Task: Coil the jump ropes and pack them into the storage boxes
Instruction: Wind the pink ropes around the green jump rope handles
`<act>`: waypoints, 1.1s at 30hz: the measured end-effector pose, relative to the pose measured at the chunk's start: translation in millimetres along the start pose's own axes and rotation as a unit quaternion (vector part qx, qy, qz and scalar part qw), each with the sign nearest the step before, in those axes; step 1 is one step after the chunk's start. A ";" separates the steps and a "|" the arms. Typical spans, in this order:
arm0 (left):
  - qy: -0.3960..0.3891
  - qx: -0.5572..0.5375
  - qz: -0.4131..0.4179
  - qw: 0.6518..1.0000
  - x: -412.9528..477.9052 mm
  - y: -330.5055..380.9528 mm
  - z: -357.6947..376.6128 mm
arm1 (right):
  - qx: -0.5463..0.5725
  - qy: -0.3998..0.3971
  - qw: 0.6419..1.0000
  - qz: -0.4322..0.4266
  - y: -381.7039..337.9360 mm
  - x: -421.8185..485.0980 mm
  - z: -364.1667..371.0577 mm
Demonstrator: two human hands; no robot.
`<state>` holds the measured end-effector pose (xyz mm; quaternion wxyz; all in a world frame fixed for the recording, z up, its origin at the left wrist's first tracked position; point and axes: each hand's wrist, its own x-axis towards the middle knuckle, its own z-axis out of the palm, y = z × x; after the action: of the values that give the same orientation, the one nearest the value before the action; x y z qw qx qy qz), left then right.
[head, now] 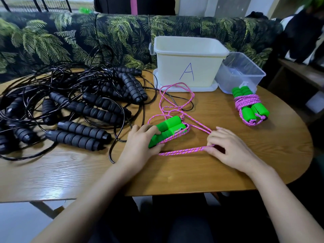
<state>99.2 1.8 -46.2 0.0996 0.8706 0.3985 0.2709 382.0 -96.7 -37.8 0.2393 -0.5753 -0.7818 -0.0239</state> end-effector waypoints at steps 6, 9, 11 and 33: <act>0.039 -0.112 0.043 0.992 5.9 0.4 -24.9 | 0.159 -0.021 0.977 0.144 11.2 14.6 -8.6; -0.005 -0.102 0.160 0.982 9.4 18.9 -57.7 | 0.229 -0.039 0.954 0.191 12.3 45.2 -18.3; -0.063 -0.061 0.198 0.976 7.8 34.8 -69.9 | 0.210 -0.047 0.954 0.211 6.3 75.3 -22.5; 0.100 0.088 0.022 0.991 13.8 23.2 -63.0 | -0.111 0.144 0.973 0.139 -152.1 32.9 -18.4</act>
<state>86.7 -5.9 20.7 -0.0240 0.8530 0.4093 0.3229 242.5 -124.5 27.9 0.2849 -0.6920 -0.6437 -0.1601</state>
